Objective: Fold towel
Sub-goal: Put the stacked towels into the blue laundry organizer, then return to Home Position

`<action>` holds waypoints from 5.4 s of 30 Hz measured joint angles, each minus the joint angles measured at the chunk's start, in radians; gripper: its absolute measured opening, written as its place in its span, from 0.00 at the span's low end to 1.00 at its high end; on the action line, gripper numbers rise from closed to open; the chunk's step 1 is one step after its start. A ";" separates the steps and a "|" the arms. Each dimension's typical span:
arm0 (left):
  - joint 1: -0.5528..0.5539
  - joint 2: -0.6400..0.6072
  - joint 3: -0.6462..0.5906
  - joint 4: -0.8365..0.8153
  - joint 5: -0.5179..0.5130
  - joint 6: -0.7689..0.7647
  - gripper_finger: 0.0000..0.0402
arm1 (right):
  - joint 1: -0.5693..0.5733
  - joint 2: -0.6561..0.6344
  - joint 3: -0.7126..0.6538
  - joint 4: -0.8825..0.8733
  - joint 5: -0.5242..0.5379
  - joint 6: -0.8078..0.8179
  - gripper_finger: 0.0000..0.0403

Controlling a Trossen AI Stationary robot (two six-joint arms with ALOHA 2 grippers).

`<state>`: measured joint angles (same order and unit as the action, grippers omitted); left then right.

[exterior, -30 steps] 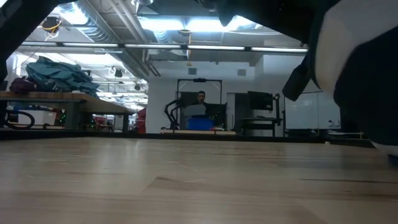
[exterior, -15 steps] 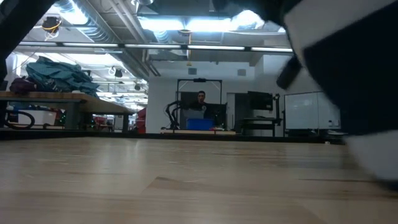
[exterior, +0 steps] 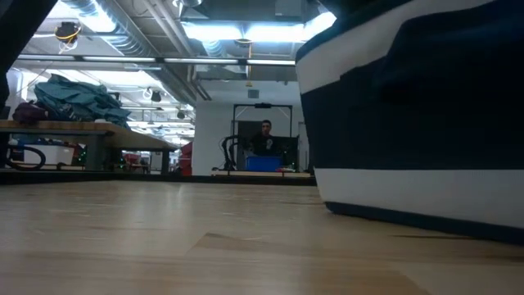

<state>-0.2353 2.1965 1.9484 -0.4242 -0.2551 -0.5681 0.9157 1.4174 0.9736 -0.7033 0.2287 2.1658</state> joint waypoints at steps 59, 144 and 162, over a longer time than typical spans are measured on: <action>0.016 -0.116 0.000 -0.383 -0.230 0.234 0.22 | -0.347 0.164 0.013 -0.184 0.473 0.003 0.39; 0.020 -1.585 -0.778 -0.691 -0.220 0.311 0.22 | -0.196 -0.683 0.342 -0.708 0.727 -1.255 0.39; 0.020 -2.102 -1.510 -0.011 -0.009 0.273 0.22 | -0.196 -1.296 -0.524 0.169 0.596 -1.520 0.39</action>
<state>-0.2157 0.0943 0.4382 -0.4352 -0.2640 -0.2947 0.7197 0.1217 0.4492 -0.5344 0.8251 0.6458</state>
